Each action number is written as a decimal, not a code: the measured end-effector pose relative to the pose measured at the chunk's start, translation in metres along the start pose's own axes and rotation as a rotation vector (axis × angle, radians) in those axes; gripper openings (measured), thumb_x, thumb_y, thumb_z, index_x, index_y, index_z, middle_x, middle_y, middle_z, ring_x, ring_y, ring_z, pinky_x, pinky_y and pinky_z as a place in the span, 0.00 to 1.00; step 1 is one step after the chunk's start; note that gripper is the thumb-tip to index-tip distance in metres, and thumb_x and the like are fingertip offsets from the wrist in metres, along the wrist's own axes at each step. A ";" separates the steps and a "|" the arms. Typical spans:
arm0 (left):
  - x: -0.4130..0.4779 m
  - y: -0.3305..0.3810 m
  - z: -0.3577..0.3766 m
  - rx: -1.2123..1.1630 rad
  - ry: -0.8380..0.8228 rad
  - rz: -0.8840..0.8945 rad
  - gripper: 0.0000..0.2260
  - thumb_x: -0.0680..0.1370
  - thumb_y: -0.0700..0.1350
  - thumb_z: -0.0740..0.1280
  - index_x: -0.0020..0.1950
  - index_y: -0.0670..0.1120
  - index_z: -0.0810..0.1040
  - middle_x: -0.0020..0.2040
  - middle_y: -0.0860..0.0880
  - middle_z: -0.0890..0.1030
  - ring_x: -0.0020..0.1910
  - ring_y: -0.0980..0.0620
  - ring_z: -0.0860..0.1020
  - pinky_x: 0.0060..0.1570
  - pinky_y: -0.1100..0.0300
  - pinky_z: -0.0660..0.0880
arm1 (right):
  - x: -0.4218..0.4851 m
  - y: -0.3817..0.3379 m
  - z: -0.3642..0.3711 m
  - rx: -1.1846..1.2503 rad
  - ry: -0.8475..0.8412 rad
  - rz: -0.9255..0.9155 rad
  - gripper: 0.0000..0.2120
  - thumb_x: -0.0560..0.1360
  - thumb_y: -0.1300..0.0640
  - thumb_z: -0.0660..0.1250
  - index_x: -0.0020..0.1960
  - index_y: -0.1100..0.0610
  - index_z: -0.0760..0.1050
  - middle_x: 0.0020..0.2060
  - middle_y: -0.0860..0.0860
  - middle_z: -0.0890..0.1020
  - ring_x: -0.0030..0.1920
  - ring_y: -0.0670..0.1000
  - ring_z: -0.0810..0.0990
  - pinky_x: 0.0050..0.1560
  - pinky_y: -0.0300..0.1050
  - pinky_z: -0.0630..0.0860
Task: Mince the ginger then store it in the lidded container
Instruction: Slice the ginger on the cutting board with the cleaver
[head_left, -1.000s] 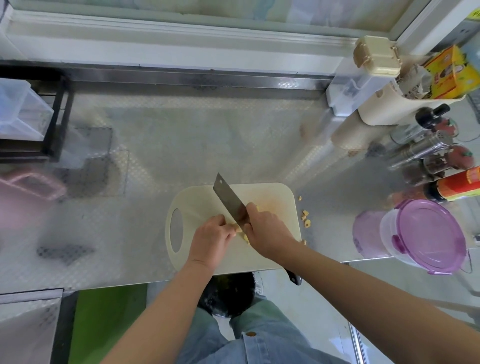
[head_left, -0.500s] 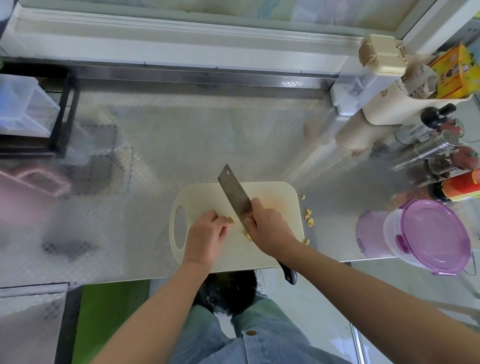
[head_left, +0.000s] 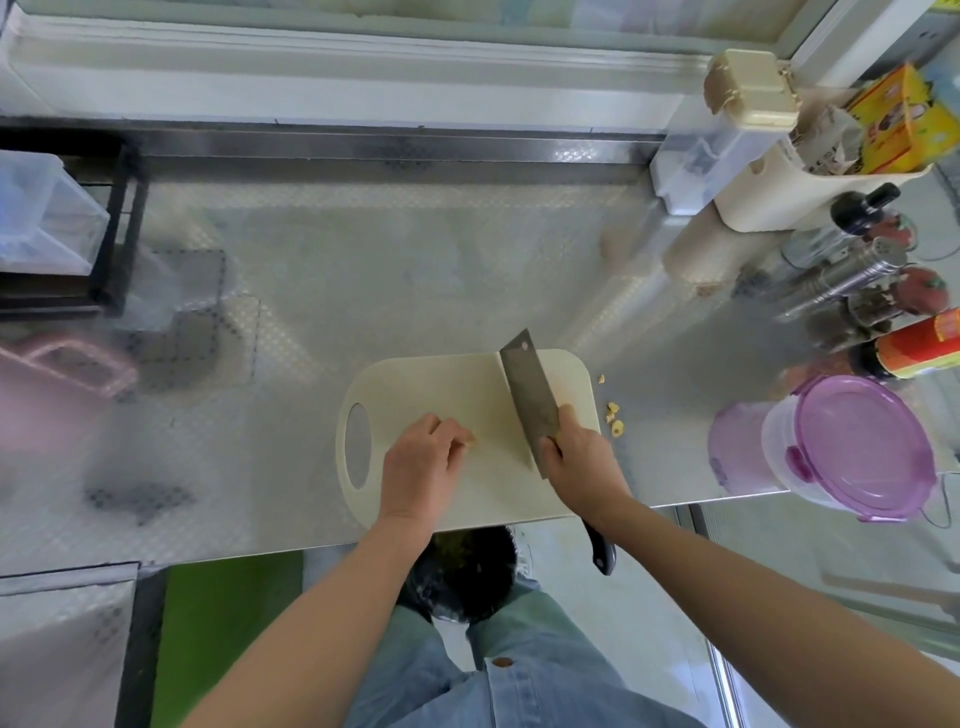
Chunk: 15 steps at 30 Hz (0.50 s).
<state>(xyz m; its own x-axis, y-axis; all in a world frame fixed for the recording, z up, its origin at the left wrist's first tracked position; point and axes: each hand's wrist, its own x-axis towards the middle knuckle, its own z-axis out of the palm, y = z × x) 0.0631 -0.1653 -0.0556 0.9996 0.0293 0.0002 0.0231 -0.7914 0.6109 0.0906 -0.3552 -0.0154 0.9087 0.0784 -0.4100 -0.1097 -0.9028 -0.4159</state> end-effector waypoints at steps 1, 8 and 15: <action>0.001 0.002 0.001 0.002 -0.007 -0.003 0.07 0.71 0.38 0.74 0.43 0.50 0.81 0.38 0.52 0.77 0.34 0.51 0.76 0.30 0.56 0.75 | 0.000 0.000 -0.002 0.003 0.012 -0.008 0.05 0.80 0.59 0.55 0.48 0.55 0.58 0.29 0.52 0.71 0.28 0.52 0.69 0.26 0.45 0.61; 0.003 0.014 0.013 -0.088 -0.038 -0.033 0.07 0.69 0.38 0.75 0.42 0.46 0.81 0.39 0.50 0.79 0.36 0.50 0.78 0.37 0.54 0.76 | -0.003 -0.020 -0.001 -0.002 -0.022 -0.151 0.12 0.79 0.58 0.57 0.61 0.61 0.63 0.35 0.55 0.75 0.34 0.58 0.71 0.31 0.48 0.64; -0.007 0.012 0.009 0.063 -0.059 0.031 0.10 0.66 0.40 0.78 0.44 0.46 0.80 0.38 0.48 0.77 0.35 0.48 0.77 0.32 0.56 0.74 | -0.002 -0.035 -0.011 -0.289 -0.071 -0.250 0.11 0.81 0.55 0.55 0.62 0.57 0.63 0.42 0.55 0.76 0.37 0.58 0.70 0.35 0.45 0.62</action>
<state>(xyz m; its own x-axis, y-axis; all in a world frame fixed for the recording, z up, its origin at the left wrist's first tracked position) 0.0566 -0.1806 -0.0552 0.9991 -0.0304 -0.0290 -0.0089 -0.8282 0.5603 0.0971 -0.3289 0.0091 0.8616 0.3312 -0.3846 0.2390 -0.9332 -0.2684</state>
